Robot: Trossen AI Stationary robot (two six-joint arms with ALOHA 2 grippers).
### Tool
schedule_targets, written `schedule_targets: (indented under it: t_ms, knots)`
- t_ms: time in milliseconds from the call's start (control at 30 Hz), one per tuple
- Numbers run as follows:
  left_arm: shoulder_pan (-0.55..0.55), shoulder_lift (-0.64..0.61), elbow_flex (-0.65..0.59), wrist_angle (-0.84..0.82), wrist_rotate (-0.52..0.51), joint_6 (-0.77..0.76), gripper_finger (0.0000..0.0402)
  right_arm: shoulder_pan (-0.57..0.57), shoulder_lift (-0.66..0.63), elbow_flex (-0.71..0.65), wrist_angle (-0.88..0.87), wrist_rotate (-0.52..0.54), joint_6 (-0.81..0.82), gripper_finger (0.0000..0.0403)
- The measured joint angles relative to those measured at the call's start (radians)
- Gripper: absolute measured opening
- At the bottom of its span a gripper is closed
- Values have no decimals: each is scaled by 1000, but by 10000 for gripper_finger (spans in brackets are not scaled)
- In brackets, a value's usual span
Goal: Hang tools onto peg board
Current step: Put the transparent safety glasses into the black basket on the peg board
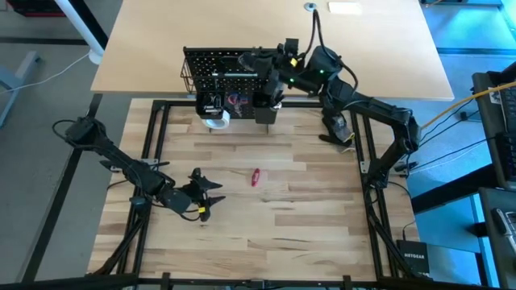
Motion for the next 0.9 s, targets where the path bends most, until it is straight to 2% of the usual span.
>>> schedule_targets:
  t_ms: [133, 300, 433, 900]
  knots:
    - [-2, 0, 0, 1, 0, 0, 196, 0, 5, 0, -3, 0, 82, 19]
    - [-1, 0, 0, 2, 0, 9, 196, 0, 5, 0, -41, 38, 99, 19]
    - [-1, 0, 0, 3, 0, 9, 196, -13, 4, 0, -63, 26, 149, 19]
    - [-1, 0, 0, 2, 0, 8, 196, -13, 3, 0, -74, 99, 95, 20]
